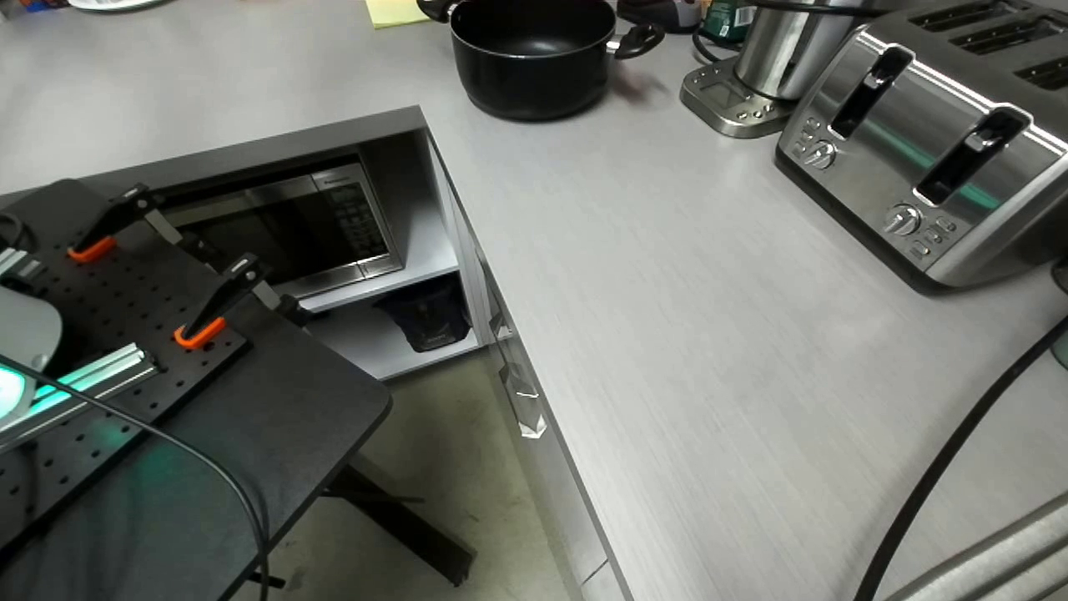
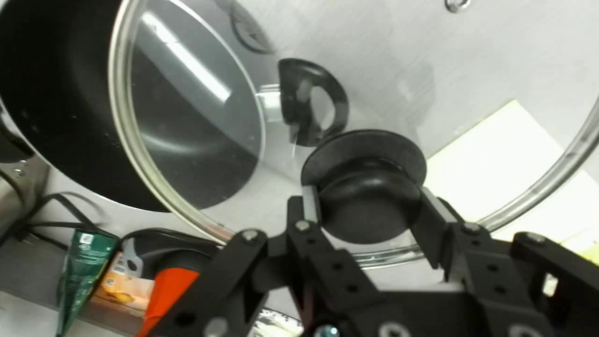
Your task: Remove the glass lid from the black pot
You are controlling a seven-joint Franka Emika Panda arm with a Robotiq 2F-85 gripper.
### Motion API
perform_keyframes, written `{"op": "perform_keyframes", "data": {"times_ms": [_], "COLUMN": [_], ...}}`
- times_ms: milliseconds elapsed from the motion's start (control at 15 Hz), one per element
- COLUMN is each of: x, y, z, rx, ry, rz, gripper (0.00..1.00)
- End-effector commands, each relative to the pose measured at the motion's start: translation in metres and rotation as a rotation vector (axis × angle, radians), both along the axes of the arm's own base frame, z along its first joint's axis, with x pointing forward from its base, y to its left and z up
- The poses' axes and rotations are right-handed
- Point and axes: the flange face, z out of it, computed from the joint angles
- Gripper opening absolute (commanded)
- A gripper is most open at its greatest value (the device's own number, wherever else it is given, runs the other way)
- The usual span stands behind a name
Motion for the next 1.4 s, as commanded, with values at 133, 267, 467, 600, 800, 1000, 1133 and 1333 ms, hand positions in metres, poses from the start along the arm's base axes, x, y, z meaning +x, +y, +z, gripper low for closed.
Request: {"op": "perform_keyframes", "data": {"times_ms": [133,267,467,600,800,1000,1133,1333], "x": [-0.044,-0.053,-0.059,-0.057,-0.052,-0.048,-0.044,-0.041], "y": [0.098,0.129,0.157,0.163,0.163,0.161,0.162,0.166], "z": [0.006,-0.005,-0.026,-0.044,-0.074,-0.1,-0.113,-0.124], "rx": [-0.015,0.0,0.018,0.004,-0.022,-0.045,-0.047,-0.025], "ry": [-0.025,-0.028,-0.035,-0.032,-0.027,-0.031,-0.042,-0.064], "rz": [0.239,0.31,0.389,0.425,0.478,0.525,0.557,0.611], "gripper": [0.25,0.25,0.25,0.25,0.25,0.25,0.25,0.25]}}
